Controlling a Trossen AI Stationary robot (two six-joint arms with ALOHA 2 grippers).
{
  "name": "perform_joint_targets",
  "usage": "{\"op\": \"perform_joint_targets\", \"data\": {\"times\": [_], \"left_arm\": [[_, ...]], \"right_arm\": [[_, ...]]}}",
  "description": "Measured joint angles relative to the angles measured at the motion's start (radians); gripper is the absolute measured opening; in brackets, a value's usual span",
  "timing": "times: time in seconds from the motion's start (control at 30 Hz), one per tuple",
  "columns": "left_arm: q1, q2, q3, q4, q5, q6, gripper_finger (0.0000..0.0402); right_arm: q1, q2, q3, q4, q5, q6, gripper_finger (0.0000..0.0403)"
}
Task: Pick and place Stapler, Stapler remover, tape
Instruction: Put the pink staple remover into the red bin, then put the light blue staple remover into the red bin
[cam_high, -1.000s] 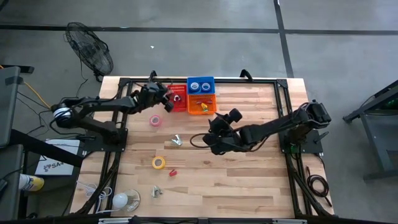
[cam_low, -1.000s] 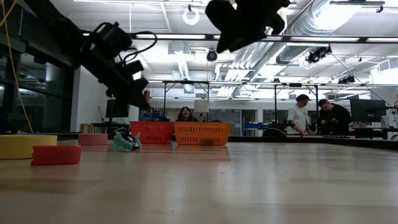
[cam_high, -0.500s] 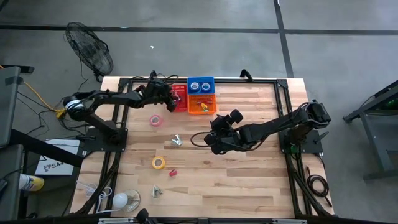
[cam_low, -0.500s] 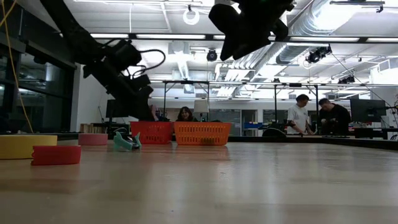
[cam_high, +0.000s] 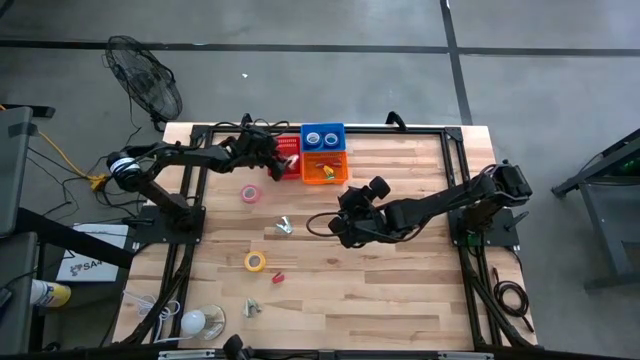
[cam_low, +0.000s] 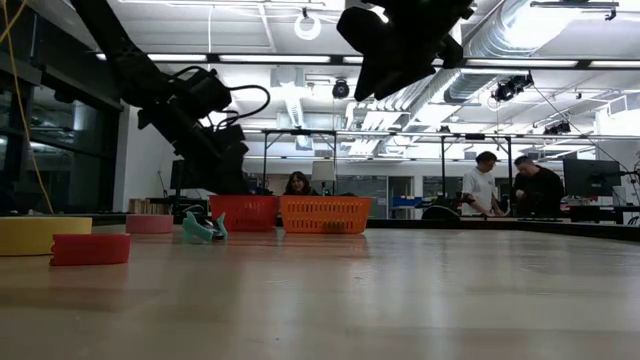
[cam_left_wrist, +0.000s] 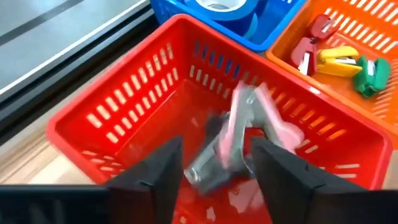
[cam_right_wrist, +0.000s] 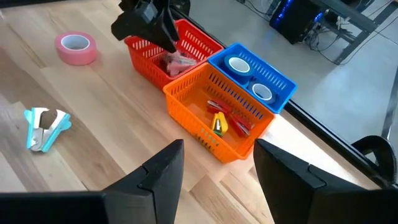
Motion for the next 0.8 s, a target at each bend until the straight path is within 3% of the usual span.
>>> {"op": "perform_joint_targets", "data": {"times": [0.27,0.8], "left_arm": [[0.000,-0.009,0.000,0.005,0.021,0.029,0.0265],[-0.014,-0.227,0.000,-0.229,0.208,0.122,0.0268]], "right_arm": [[0.000,0.000,0.000,0.000,-0.029,0.026,0.0185],[0.036,0.111,0.000,0.055,-0.079,0.078,0.0185]]}}
